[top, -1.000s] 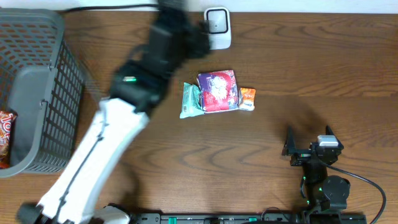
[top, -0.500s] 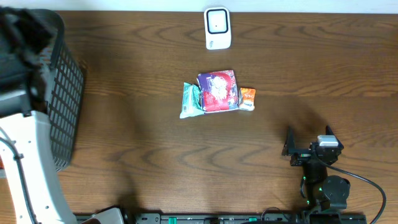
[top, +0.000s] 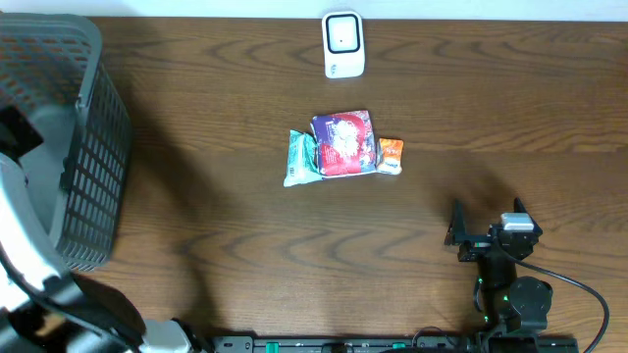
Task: Scan the item barcode
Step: 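Reach the left gripper into the basket and grasp the red-orange snack bar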
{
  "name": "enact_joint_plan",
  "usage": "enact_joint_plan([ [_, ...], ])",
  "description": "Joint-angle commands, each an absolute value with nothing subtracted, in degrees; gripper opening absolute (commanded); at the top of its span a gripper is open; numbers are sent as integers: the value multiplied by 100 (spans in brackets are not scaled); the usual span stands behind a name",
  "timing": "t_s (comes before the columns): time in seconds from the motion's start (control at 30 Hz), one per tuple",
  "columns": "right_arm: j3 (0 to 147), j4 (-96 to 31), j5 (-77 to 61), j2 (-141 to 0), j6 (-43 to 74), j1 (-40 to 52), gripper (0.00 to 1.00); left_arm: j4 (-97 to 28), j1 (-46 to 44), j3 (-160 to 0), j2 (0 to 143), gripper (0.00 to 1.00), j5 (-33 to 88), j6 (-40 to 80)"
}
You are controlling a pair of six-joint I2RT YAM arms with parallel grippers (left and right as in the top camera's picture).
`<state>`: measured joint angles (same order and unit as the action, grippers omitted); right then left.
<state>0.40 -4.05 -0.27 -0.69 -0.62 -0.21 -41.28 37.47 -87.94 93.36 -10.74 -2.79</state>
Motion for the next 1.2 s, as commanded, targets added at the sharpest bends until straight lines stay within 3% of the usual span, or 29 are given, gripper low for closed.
enact_joint_plan([
  [0.0, 32, -423, -32, -32, -25, 21, 99, -4066, 4095, -8807, 9662, 80, -1229, -541],
  [0.4, 32, -423, -34, -34, -25, 21, 99, -3776, 4340, -8464, 10422, 80, -1247, -1883],
  [0.63, 32, -423, -32, -32, -25, 21, 99, -3148, 4348, -7940, 10606, 79, -2049, -2547],
  [1.03, 32, -423, -34, -34, -23, 21, 99, -2862, 4720, -7697, 10978, 79, -1177, -3002],
  [1.17, 32, -423, -34, -32, -23, 21, 99, -2908, 4899, -7695, 11163, 70, -956, -3002],
])
